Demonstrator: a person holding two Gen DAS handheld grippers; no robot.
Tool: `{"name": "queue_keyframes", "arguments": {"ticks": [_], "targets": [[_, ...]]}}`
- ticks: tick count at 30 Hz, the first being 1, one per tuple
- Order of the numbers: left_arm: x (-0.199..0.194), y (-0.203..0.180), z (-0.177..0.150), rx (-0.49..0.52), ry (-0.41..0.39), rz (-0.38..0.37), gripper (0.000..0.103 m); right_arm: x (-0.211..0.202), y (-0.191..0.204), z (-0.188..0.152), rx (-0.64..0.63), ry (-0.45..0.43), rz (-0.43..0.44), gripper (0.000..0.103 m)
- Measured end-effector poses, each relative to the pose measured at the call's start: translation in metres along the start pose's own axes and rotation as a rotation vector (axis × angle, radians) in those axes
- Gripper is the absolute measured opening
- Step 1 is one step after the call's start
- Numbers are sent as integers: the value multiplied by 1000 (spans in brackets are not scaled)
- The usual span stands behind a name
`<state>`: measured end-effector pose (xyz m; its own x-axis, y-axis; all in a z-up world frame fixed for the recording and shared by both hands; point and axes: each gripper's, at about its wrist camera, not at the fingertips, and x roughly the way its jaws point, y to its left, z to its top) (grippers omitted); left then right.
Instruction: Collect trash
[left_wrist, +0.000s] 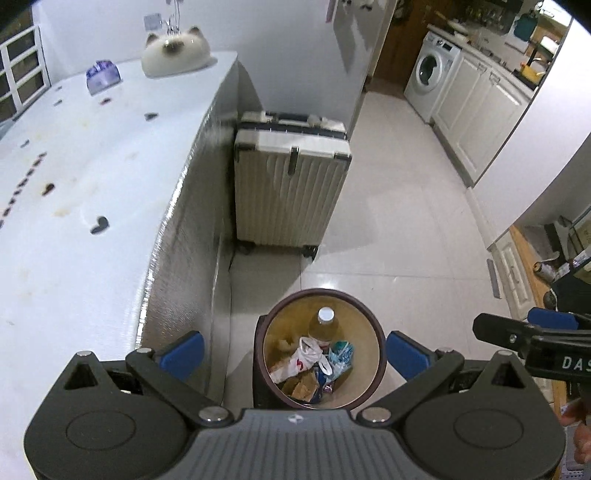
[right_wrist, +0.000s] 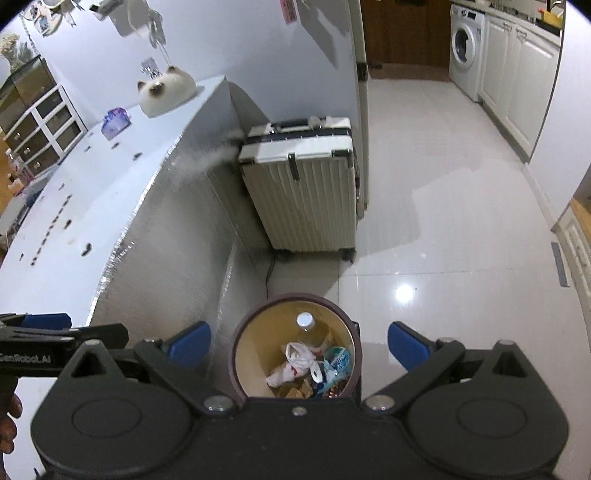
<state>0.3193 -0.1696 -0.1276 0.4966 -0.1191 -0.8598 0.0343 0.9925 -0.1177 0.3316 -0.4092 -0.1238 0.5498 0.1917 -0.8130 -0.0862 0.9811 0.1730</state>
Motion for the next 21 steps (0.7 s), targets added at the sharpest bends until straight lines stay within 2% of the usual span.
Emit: {"name": "queue_keyframes", "arguments": {"ticks": [14, 21], "targets": [[-94, 31, -28, 25, -108, 21, 103, -72, 50, -29, 15, -62, -23, 103], [-131, 49, -52, 34, -130, 74, 103, -106, 76, -50, 6, -99, -31, 103]]}}
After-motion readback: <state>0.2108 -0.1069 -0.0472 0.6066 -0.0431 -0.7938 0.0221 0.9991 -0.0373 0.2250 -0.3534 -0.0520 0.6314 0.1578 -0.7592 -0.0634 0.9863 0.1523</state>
